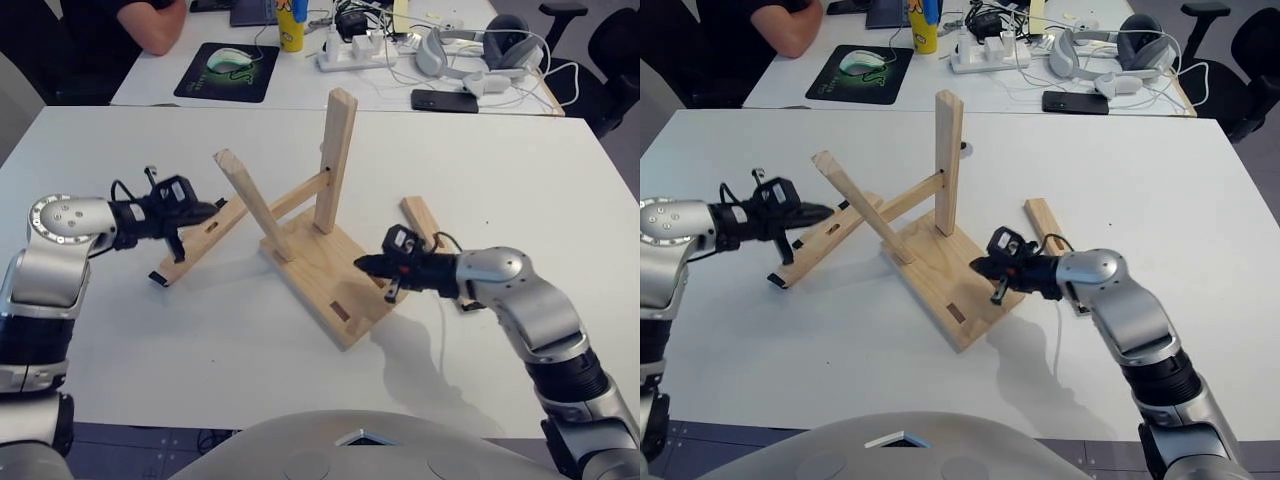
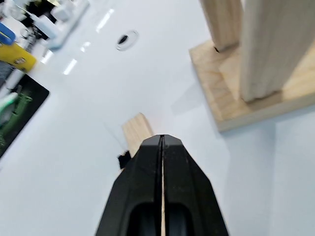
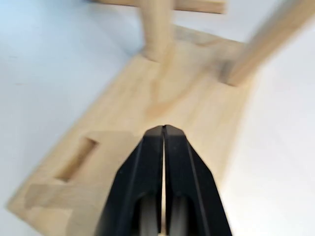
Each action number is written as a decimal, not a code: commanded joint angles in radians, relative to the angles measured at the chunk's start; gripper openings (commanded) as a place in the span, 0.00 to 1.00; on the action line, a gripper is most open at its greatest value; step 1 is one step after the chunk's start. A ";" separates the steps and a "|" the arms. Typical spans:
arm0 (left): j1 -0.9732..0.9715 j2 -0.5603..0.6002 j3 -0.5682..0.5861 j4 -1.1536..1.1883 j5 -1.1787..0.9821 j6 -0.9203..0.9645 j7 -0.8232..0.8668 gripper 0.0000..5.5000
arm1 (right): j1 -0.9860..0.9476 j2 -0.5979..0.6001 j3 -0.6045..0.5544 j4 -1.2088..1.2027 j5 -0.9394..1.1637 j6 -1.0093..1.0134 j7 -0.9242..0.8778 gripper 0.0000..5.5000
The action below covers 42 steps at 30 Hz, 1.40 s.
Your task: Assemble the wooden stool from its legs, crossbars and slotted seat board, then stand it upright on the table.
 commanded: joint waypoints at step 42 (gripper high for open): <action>-0.134 -0.320 -0.390 0.156 0.250 -0.058 0.150 0.01 | 0.007 -0.058 0.184 0.135 -0.134 -0.097 0.015 0.00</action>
